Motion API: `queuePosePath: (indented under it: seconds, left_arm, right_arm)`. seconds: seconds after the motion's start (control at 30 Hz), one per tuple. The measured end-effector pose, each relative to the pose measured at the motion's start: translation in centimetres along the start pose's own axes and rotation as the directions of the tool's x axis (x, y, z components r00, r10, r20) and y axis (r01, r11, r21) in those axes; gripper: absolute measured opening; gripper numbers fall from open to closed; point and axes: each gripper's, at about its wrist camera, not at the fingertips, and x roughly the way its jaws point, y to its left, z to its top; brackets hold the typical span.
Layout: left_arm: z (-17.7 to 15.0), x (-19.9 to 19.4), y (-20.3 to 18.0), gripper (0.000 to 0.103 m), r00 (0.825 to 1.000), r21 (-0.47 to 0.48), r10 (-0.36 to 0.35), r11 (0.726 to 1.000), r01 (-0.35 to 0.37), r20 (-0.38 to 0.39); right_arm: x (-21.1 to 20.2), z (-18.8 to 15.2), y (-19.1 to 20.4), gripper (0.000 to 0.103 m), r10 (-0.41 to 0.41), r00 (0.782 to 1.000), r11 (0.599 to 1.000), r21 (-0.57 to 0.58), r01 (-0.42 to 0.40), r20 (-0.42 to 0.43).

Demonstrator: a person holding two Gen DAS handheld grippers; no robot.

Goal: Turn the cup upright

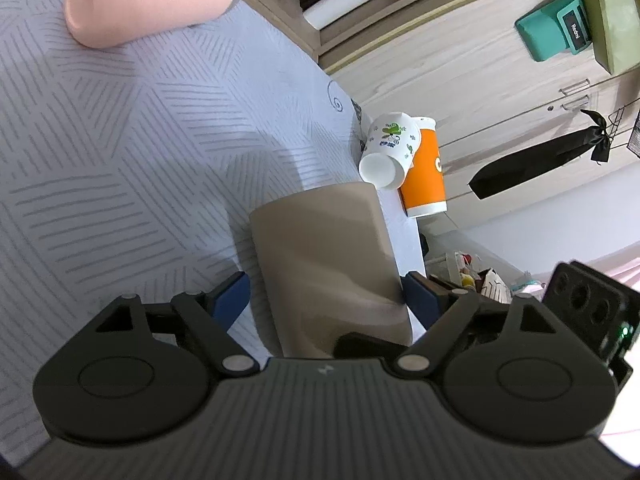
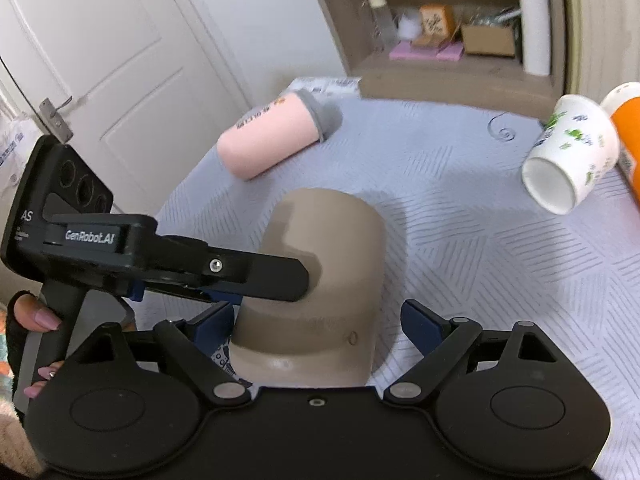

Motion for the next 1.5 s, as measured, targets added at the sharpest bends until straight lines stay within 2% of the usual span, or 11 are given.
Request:
queuePosePath:
  seconds: [0.27, 0.43, 0.57, 0.9, 1.13, 1.4, 1.5]
  left_arm:
    - [0.2, 1.0, -0.4, 0.084, 1.0, 0.012, -0.003, 1.0, 0.004, -0.016]
    - [-0.1, 0.8, -0.8, 0.084, 1.0, 0.036, 0.009, 0.999, -0.01, 0.009]
    - [-0.8, 0.5, -2.0, 0.081, 0.998, 0.108, 0.031, 0.994, -0.036, 0.047]
    - [-3.5, -0.4, -4.6, 0.08, 0.992, 0.296, 0.059, 0.951, -0.088, 0.107]
    - [-4.8, -1.1, -4.7, 0.08, 0.994, 0.327, 0.043, 0.942, -0.075, 0.105]
    - [-6.4, -1.9, -6.1, 0.08, 0.984, 0.423, 0.066, 0.896, -0.132, 0.167]
    - [-6.6, -2.1, -6.3, 0.079, 0.98, 0.434, 0.076, 0.888, -0.15, 0.183]
  right_arm:
    - [1.0, 0.7, 0.1, 0.086, 0.016, 0.999, 1.0, -0.008, -0.017, -0.052]
    - [0.8, 0.4, -0.2, 0.086, 0.032, 0.999, 0.999, 0.016, -0.031, -0.03]
    - [0.2, -0.5, -0.3, 0.086, 0.038, 0.999, 0.999, 0.013, -0.039, 0.009]
    - [-1.5, -2.8, 0.8, 0.085, 0.024, 0.996, 0.996, -0.083, -0.016, 0.09]
    - [-2.6, -4.8, 2.3, 0.085, -0.011, 0.989, 0.983, -0.181, 0.037, 0.146]
    - [-3.2, -5.7, 3.4, 0.085, -0.025, 0.979, 0.963, -0.258, 0.078, 0.202]
    - [-3.3, -5.9, 3.6, 0.085, -0.027, 0.977, 0.959, -0.272, 0.085, 0.21]
